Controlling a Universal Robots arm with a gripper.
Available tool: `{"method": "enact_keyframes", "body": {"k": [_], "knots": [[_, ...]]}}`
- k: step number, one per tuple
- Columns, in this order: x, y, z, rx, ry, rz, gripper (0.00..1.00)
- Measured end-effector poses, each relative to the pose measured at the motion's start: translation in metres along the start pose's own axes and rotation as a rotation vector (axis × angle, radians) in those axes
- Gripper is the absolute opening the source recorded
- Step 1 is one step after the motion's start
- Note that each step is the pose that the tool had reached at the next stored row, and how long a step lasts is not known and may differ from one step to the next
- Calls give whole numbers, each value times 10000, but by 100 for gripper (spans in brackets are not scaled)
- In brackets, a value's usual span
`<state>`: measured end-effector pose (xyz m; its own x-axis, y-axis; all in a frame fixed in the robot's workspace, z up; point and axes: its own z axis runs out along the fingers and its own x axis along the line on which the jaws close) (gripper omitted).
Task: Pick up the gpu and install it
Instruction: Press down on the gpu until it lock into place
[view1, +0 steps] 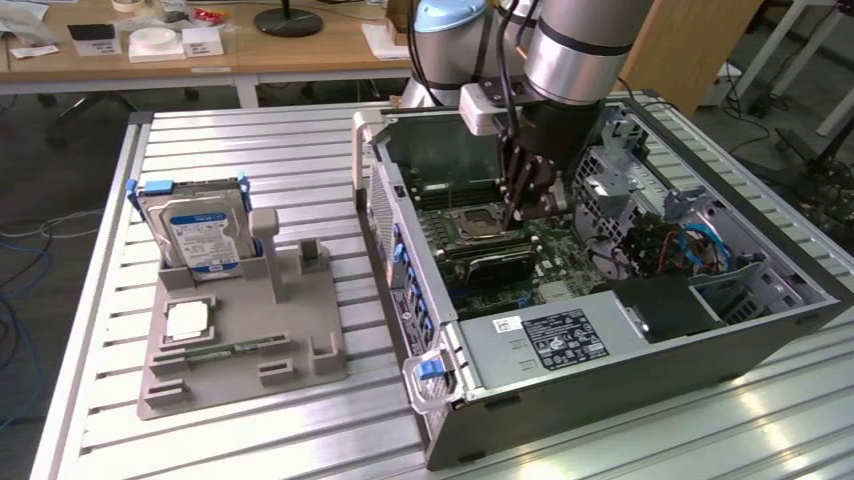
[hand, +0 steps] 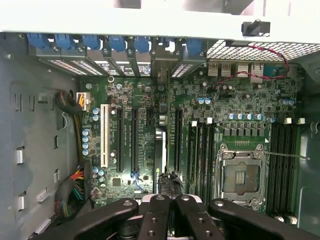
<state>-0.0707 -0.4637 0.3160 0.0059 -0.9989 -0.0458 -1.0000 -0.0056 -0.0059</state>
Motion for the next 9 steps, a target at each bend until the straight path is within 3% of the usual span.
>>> {"method": "enact_keyframes", "body": {"k": [9], "knots": [[3, 0, 49, -1, 3, 0, 11]]}}
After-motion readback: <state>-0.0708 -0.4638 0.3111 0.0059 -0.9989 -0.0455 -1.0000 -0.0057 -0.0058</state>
